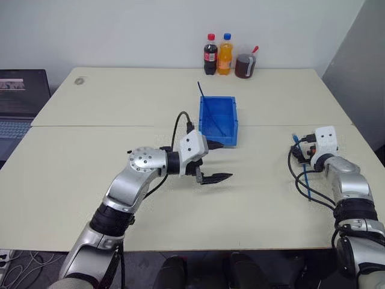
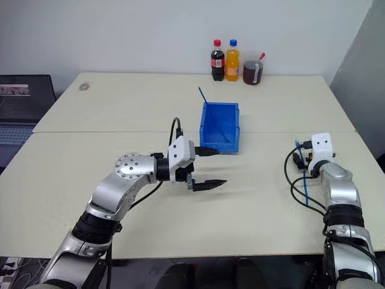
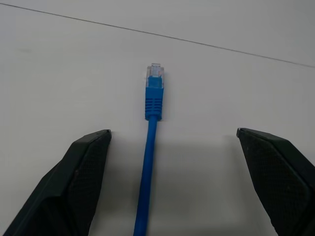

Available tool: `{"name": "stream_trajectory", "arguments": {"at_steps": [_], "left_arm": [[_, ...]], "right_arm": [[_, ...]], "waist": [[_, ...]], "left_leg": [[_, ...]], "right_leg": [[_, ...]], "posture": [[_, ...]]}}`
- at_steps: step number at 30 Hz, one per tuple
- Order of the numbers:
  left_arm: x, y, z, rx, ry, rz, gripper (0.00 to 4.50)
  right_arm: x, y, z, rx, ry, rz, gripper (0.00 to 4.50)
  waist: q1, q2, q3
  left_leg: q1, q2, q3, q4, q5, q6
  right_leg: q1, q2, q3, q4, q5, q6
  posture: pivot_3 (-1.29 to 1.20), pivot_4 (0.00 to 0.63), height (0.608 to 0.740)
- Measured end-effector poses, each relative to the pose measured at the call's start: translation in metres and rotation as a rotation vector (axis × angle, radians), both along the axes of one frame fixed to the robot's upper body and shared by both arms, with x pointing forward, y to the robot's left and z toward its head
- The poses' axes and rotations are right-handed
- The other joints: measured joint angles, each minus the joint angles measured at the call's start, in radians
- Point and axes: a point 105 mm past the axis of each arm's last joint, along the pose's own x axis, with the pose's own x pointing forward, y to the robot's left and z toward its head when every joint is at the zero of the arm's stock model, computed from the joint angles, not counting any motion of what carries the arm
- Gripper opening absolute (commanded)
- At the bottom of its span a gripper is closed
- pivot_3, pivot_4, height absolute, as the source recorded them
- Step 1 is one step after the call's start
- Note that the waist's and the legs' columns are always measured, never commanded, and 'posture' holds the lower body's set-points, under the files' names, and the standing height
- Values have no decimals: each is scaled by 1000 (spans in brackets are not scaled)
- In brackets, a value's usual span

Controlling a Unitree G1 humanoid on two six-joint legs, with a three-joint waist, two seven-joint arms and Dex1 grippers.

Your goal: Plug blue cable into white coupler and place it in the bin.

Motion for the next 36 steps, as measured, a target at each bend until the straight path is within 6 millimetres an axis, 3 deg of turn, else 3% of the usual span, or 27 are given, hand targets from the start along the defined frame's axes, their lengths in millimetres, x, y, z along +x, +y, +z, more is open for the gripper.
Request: {"name": "stream_trajectory", "arguments": {"at_steps": [3,4,6,21,26,32,36], "left_arm": [[1,-1,2,5,-4,-16,4500],[1,-1,2,6,-3,-21,4500],[1,0,0,9,7,-22,4500],[2,6,0,20,26,-12,4500],[-1,5,13,-27,33,1,4500],[-6,12,19,-51,5,40,4500],[-4,56,19,-50,4,219,4500]], "right_arm": [[3,1,-2,85,39,1,4355],[3,1,-3,98,46,2,3991],[3,2,-4,123,58,13,3778],[0,0,-2,177,95,37,107],[-2,7,-2,141,96,88,45],[-10,30,-3,41,99,255,45],[-29,68,1,-30,141,570,45]], "waist": [[-2,0,0],[-3,0,0],[-4,0,0],[-3,0,0],[-3,0,0],[-7,0,0],[-18,1,1]], "left_leg": [[1,0,0,0,0,0],[1,0,0,0,0,0],[1,1,0,1,0,0],[1,1,0,1,0,0],[0,1,0,1,0,0],[1,1,-1,1,0,0],[1,2,-1,0,0,0]], "right_leg": [[0,0,0,0,0,0],[0,0,0,1,0,1],[0,1,0,1,0,0],[1,1,0,1,0,0],[0,1,0,1,0,1],[0,1,1,1,-1,2],[0,1,0,1,-1,3]], "posture": [[0,150,740],[0,150,740],[0,150,740],[0,150,740],[0,150,740],[0,150,740],[0,150,740]]}}
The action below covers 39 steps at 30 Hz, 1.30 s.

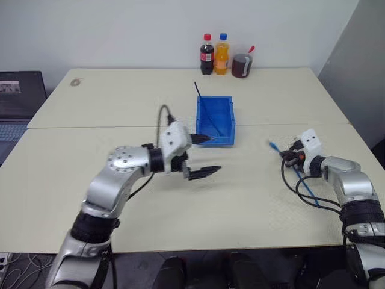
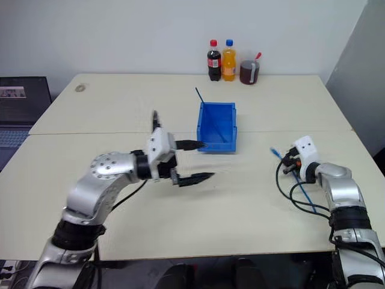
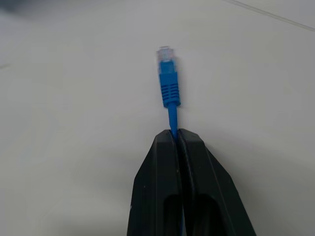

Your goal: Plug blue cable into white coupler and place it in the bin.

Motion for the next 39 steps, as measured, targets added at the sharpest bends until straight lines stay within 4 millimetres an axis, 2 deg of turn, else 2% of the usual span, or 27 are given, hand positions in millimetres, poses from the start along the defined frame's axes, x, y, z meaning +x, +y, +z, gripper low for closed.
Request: {"name": "stream_trajectory", "arguments": {"at_steps": [2,3,4,6,8,12,14,18,21,23,28,31,33,37,39], "left_arm": [[-9,35,-8,-11,36,152,4500],[-14,44,-14,-16,56,199,4500],[-27,61,-30,-23,114,290,4500],[-48,80,-55,-37,202,420,4500],[-76,93,-81,-36,283,537,4500],[-119,99,-108,-38,333,715,4500],[-132,96,-116,-47,347,776,4500],[-154,71,-118,-53,336,765,4500],[-163,63,-117,-60,321,778,4500],[-168,59,-117,-57,314,776,4500],[-168,59,-123,-42,293,736,4500],[-162,71,-132,33,285,658,4500],[-144,88,-135,119,248,559,4500],[-84,121,-112,272,65,424,4500],[-57,128,-102,297,26,356,4500]], "right_arm": [[-9,22,12,-2,5,158,45],[-12,30,17,3,3,204,45],[-16,45,26,14,0,280,45],[-22,73,35,22,-14,400,45],[-28,107,36,31,-12,528,45],[-43,165,17,9,38,744,45],[-51,183,0,-54,71,855,45],[-55,199,-21,-120,101,960,45],[-54,206,-20,-112,91,990,609],[-56,209,-20,-103,101,1009,1166],[-59,207,-20,-95,110,1015,2484],[-63,195,-18,-70,124,979,3222],[-69,172,-12,-29,163,916,3576],[-88,145,9,64,205,840,3576],[-101,139,17,115,224,805,3576]], "waist": [[-5,0,1],[-9,1,1],[-12,1,1],[-12,0,1],[-2,-3,3],[26,-3,3],[38,-3,3],[37,-4,3],[24,-4,3],[22,-4,3],[23,-3,3],[28,-2,4],[37,-1,5],[49,0,5],[45,0,5]], "left_leg": [[0,1,-2,0,0,0],[1,5,-4,0,0,0],[1,7,-3,0,0,0],[1,9,-3,0,-1,-1],[0,11,-7,1,-1,-2],[0,11,-6,1,-1,-2],[0,10,-6,2,-1,-2],[0,10,0,1,-1,-2],[0,12,0,1,-2,-2],[0,13,-1,0,-2,-2],[0,13,-3,0,-2,-2],[-1,13,-4,0,-2,-2],[-2,12,-5,0,-2,-2],[-1,12,-7,1,-2,-2],[-1,12,-5,0,-2,-2]], "right_leg": [[0,0,1,0,0,0],[0,-1,2,0,0,0],[0,-1,2,-1,0,0],[1,-2,2,-2,0,-1],[0,-2,1,-2,0,-1],[1,-2,-1,-1,0,-5],[1,-2,-3,-2,-3,-11],[0,-2,0,-2,-4,-12],[0,-1,0,-2,-4,-12],[-1,0,-1,-1,-4,-12],[-1,1,-3,0,-7,-17],[-1,2,-4,0,-7,-17],[-1,4,-5,0,-5,-13],[0,6,-8,0,-3,-12],[0,7,-9,0,-3,-11]], "posture": [[0,150,740],[0,150,740],[0,150,740],[0,150,740],[0,150,740],[0,150,740],[0,150,740],[0,150,740],[0,150,740],[0,150,740],[0,150,740],[0,150,740],[0,150,740],[0,150,740],[0,150,740]]}}
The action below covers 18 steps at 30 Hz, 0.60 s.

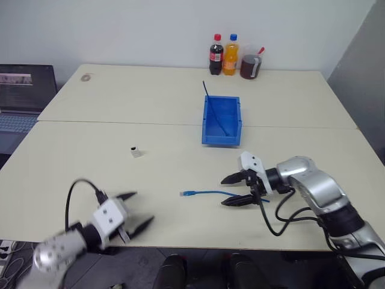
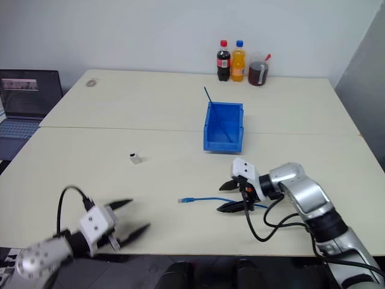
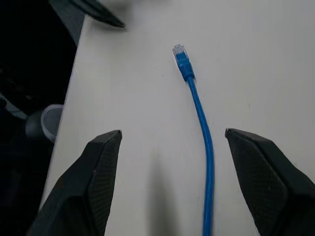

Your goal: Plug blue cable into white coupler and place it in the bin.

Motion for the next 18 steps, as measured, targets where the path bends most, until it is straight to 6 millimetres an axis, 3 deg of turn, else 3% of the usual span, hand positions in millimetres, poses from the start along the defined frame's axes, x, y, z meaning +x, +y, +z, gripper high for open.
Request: {"name": "stream_trajectory", "arguments": {"at_steps": [4,8,15,16,18], "left_arm": [[32,-25,5,-11,41,-204,4500],[35,-53,-9,-3,158,-406,4500],[45,-61,-11,27,214,-534,4500],[47,-62,-10,38,209,-554,4140],[49,-60,-11,46,214,-574,3840]], "right_arm": [[-13,-2,9,50,33,-76,3576],[-14,-5,10,60,32,-165,3576],[-15,-11,8,61,22,-288,3576],[-16,-13,7,60,22,-307,3627],[-18,-16,6,61,23,-332,3627]], "waist": [[-12,0,0],[-26,0,0],[-21,0,0],[-21,0,0],[-21,0,0]], "left_leg": [[0,0,3,0,0,-1],[0,0,6,0,-1,-1],[0,1,2,0,0,-1],[1,1,2,1,0,-1],[1,1,3,1,0,-1]], "right_leg": [[0,0,2,-1,1,1],[-1,1,4,0,1,2],[0,6,6,1,1,2],[0,6,6,1,1,2],[0,6,6,1,1,2]], "posture": [[0,150,740],[0,150,740],[0,150,740],[0,150,740],[0,150,740]]}}
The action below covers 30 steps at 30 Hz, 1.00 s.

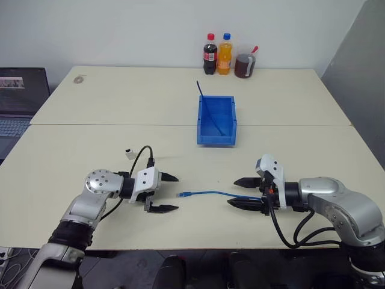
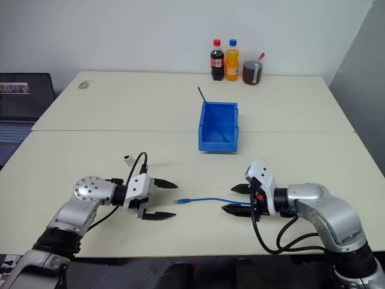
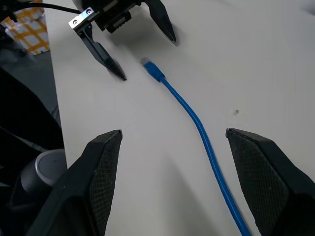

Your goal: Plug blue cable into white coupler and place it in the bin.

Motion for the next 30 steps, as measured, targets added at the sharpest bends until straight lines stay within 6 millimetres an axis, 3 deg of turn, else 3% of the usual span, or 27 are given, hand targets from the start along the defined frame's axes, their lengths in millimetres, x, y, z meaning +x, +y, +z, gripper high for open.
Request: {"name": "stream_trajectory", "arguments": {"at_steps": [6,17,23,26,28,30], "left_arm": [[3,-7,-3,-22,30,-16,2536],[-7,-12,-8,-31,56,-31,235],[-4,-10,-8,-31,98,14,230],[15,-10,4,-121,228,205,230],[31,-17,34,-304,351,343,230],[36,-31,74,-472,425,354,230]], "right_arm": [[-3,-7,-10,-22,23,-58,3627],[-2,-14,-9,-61,13,-68,3627],[3,-6,-4,-13,3,-67,3627],[5,10,14,153,25,-68,3627],[4,21,35,326,75,-60,3627],[-1,28,48,415,121,-23,3627]], "waist": [[0,1,-1],[3,1,-2],[1,2,-2],[0,1,-2],[0,-2,0],[1,-2,0]], "left_leg": [[1,0,0,0,0,0],[1,0,1,0,0,0],[2,0,0,0,0,0],[0,1,-4,2,0,0],[-3,2,-8,3,0,0],[-4,2,-8,3,0,0]], "right_leg": [[1,0,0,1,1,1],[1,-1,1,0,1,2],[1,1,1,1,1,2],[1,3,0,1,2,3],[0,4,-3,2,2,3],[0,3,-3,0,2,3]], "posture": [[0,150,740],[0,150,740],[0,150,740],[0,150,740],[0,150,740],[0,150,740]]}}
